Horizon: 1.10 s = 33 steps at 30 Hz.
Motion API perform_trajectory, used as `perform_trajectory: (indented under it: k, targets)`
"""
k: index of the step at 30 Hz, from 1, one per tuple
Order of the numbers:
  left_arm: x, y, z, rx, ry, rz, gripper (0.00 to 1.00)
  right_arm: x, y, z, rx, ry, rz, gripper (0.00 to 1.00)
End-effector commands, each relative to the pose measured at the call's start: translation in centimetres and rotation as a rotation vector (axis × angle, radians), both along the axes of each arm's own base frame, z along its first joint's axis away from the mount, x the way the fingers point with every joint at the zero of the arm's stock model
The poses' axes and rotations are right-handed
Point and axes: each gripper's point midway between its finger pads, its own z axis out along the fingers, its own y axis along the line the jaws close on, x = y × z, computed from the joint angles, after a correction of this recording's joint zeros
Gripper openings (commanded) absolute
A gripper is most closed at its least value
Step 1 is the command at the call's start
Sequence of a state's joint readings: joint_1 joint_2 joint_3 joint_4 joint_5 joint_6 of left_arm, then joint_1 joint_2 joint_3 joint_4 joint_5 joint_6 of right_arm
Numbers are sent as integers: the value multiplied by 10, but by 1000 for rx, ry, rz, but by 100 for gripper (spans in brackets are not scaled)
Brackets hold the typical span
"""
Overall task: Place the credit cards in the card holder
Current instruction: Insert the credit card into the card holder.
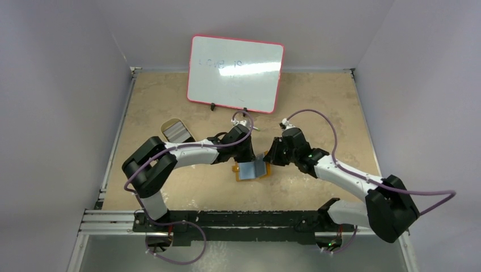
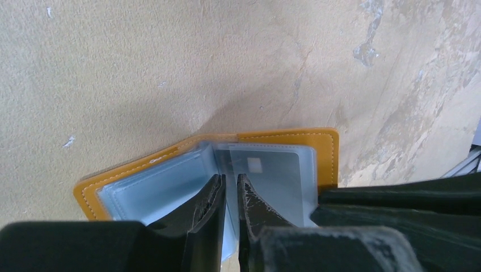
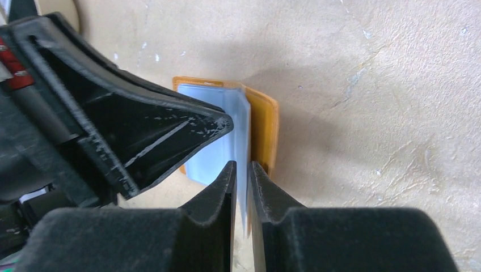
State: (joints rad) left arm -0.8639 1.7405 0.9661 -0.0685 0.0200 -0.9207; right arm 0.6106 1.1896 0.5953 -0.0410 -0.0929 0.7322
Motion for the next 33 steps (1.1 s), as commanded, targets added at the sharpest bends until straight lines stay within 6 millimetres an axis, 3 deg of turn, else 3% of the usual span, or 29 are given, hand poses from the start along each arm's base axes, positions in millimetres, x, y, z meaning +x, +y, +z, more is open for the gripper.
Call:
perform_trajectory:
  k: [1,12,16,20,26,29,33]
  targets:
    - [9,-13,16,-67,-28,-13,13,6,8,-6,6,-11,16,16]
    - [4,-4,4,-65,-7,10,13,-7,-8,-69,-79,87,-16,13]
    - [1,-3,-3,-79,6,13,12,-9,-8,-78,-82,104,-11,12]
    - [5,9,-4,-75,15,48,11,-6,-9,-70,-82,89,-22,12]
    - [24,31,31,-101,-35,93,12,-8,-9,-55,-65,75,-23,13]
    - [28,38,43,-72,-60,94,14,-7,-6,-36,-35,52,-25,18]
    - [25,40,43,-65,-54,89,14,-2,-3,-3,0,2,-28,22]
